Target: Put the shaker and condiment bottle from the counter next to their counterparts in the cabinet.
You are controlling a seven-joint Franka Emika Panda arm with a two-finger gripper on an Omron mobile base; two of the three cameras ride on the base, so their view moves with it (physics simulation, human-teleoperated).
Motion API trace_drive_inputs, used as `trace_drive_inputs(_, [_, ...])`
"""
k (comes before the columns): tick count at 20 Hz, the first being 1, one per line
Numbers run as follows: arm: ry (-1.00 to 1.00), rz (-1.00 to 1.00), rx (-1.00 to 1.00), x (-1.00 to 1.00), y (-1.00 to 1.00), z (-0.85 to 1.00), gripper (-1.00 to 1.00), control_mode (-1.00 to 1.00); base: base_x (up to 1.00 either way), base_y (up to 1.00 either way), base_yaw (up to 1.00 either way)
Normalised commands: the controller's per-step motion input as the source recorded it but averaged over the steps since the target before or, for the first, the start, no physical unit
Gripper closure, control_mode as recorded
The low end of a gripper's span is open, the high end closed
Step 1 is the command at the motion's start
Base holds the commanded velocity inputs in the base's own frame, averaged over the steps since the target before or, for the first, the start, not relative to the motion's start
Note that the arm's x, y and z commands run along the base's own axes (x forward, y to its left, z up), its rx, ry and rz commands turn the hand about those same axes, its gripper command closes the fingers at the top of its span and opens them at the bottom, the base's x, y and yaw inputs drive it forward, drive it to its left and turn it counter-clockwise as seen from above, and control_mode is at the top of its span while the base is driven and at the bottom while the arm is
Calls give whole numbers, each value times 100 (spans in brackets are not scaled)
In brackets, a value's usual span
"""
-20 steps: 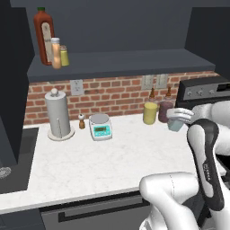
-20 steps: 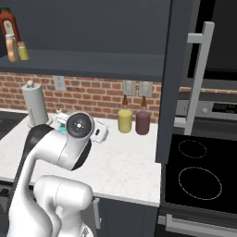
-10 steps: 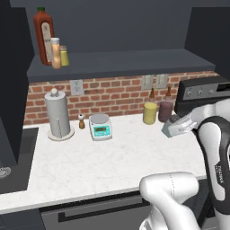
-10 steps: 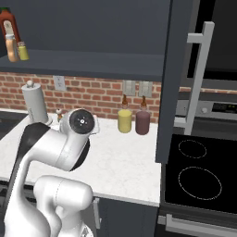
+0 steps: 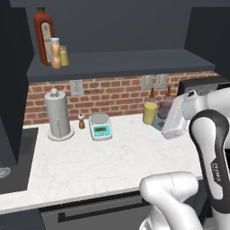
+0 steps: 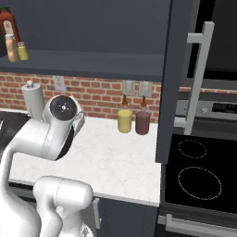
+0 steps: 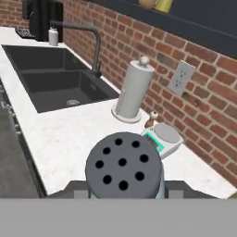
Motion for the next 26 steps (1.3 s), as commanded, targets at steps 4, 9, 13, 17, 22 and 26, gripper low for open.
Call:
trace_drive_inputs(4, [-22,15,-1,-12,5,54,100,-100,0,0,0])
trace_drive_inputs(9, [-14,9,0,-21,0,32,100,-100,0,0,0])
trace_drive_inputs(13, [-2,7,0,-13,4,16,100,-100,0,0,0])
trace_drive_inputs(17, [-2,9,0,-4,12,25,100,-100,0,0,0])
trace_drive_inputs(22, [-3,10,0,0,19,36,100,-100,0,0,0])
trace_drive_inputs(26, [0,12,0,0,21,47,100,-100,0,0,0])
